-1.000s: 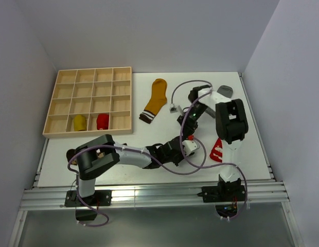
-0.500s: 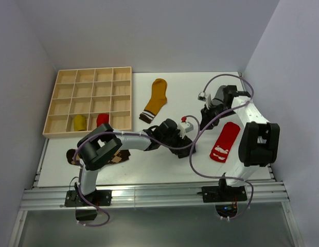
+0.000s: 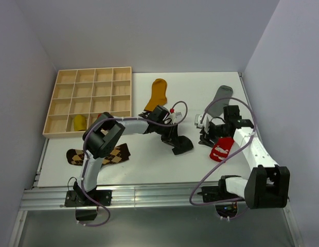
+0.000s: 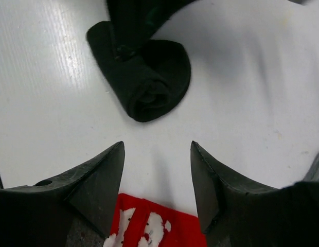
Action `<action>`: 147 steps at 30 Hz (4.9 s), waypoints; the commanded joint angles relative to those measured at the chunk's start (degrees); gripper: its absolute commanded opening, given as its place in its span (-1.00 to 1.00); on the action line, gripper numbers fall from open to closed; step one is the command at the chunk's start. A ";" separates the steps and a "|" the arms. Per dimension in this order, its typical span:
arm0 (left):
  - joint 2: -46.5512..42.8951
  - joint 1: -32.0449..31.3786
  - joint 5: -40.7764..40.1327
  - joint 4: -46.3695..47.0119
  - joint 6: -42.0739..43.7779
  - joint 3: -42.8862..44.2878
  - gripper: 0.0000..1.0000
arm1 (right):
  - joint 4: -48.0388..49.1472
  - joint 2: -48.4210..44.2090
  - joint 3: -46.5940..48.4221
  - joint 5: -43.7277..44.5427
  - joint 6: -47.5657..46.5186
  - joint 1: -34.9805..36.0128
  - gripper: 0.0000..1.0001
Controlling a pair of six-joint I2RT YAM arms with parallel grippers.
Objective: Roll the socks
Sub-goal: Roll the sock at the center of the board.
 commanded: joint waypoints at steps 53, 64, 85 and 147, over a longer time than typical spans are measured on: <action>19.59 -1.26 9.98 -34.30 6.97 32.51 -0.99 | 38.58 -1.52 -20.97 29.76 -14.81 29.91 0.10; 15.73 0.85 7.52 -17.71 -10.94 24.52 -0.55 | 22.77 3.58 -11.92 25.72 -9.71 29.56 -0.90; -19.41 7.09 -26.75 5.86 -24.23 -11.16 -0.33 | -2.98 24.92 9.59 20.88 -7.69 27.54 -0.92; -9.68 -30.79 -71.76 17.55 58.39 -13.64 0.27 | -35.43 59.30 45.03 19.47 -1.01 21.91 -0.94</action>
